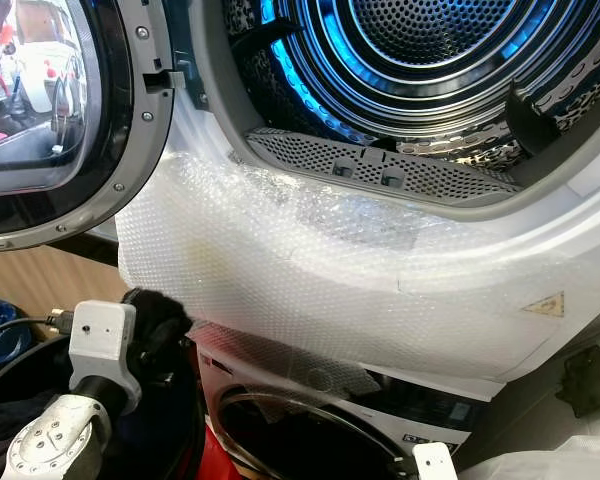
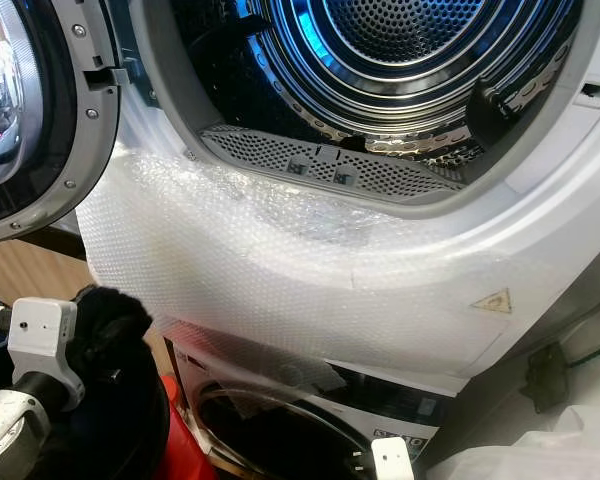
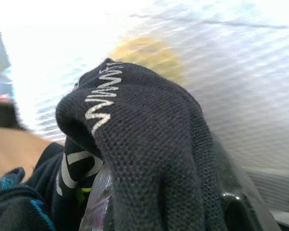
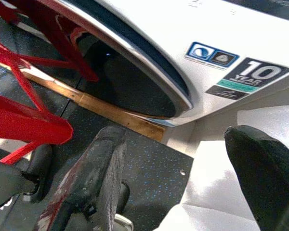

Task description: Clothes washing

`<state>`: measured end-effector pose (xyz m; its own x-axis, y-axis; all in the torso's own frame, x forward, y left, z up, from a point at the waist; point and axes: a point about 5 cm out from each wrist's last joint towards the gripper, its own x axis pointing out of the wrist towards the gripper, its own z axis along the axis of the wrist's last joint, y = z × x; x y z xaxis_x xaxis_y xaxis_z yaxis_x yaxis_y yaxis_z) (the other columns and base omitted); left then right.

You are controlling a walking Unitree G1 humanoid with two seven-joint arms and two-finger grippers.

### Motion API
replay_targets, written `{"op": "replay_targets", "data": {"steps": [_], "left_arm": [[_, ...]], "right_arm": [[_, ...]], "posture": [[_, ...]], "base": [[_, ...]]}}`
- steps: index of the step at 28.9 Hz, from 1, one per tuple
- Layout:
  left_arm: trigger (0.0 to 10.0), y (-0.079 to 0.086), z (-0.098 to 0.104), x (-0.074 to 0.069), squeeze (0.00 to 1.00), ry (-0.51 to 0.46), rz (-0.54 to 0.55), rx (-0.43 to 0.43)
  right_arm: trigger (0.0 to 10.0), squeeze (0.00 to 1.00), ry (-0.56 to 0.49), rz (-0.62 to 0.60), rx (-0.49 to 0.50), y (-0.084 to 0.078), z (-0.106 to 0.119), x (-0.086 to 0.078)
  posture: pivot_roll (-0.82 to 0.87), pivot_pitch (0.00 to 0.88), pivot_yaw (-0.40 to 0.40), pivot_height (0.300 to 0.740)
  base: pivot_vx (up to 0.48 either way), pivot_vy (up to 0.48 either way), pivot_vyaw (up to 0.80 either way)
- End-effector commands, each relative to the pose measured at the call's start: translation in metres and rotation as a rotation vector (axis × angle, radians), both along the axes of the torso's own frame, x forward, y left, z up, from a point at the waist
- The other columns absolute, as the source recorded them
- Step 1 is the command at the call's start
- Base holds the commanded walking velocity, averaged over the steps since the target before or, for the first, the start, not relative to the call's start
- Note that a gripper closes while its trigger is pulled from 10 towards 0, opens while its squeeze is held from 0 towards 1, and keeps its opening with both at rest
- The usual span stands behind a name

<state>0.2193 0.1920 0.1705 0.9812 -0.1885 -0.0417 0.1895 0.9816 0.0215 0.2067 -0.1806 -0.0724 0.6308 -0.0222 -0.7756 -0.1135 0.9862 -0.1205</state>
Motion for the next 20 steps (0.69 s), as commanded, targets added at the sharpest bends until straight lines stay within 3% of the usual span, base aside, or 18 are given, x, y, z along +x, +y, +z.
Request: {"op": "replay_targets", "data": {"steps": [1,6,10,15,18,20], "left_arm": [[0.0,-0.014,0.013,-0.002,0.00,-0.072,-0.096,-0.026],[0.0,-0.027,0.018,-0.007,0.00,-0.082,-0.243,-0.070],[0.0,-0.028,0.021,-0.007,0.00,-0.109,-0.240,-0.094],[0.0,-0.018,0.033,-0.001,0.00,-0.213,-0.096,-0.114],[0.0,0.002,0.047,0.006,0.00,-0.337,0.172,-0.127],[0.0,0.008,0.051,0.006,0.00,-0.377,0.271,-0.155]], "right_arm": [[10.0,0.00,0.011,0.014,-0.004,0.000,-0.001,-0.001],[10.0,0.00,0.016,0.003,0.006,-0.001,-0.002,-0.004],[10.0,0.00,0.017,-0.006,0.044,0.000,-0.003,-0.005],[10.0,0.00,0.030,0.024,0.074,0.003,-0.003,-0.006],[10.0,0.00,0.019,0.051,0.091,0.007,0.000,0.001],[10.0,0.00,0.015,0.057,0.094,0.008,0.002,0.004]], "posture": [[0.35,0.000,-0.060,0.740],[0.33,0.000,-0.055,0.740],[0.33,0.000,-0.060,0.740],[0.35,0.000,-0.077,0.740],[0.37,0.000,-0.094,0.740],[0.37,0.000,-0.099,0.740]], "base": [[0.000,0.000,0.00],[0.000,0.000,0.00],[0.000,0.000,0.00],[0.000,0.000,0.00],[0.000,0.000,0.00],[0.000,0.000,0.00]]}}
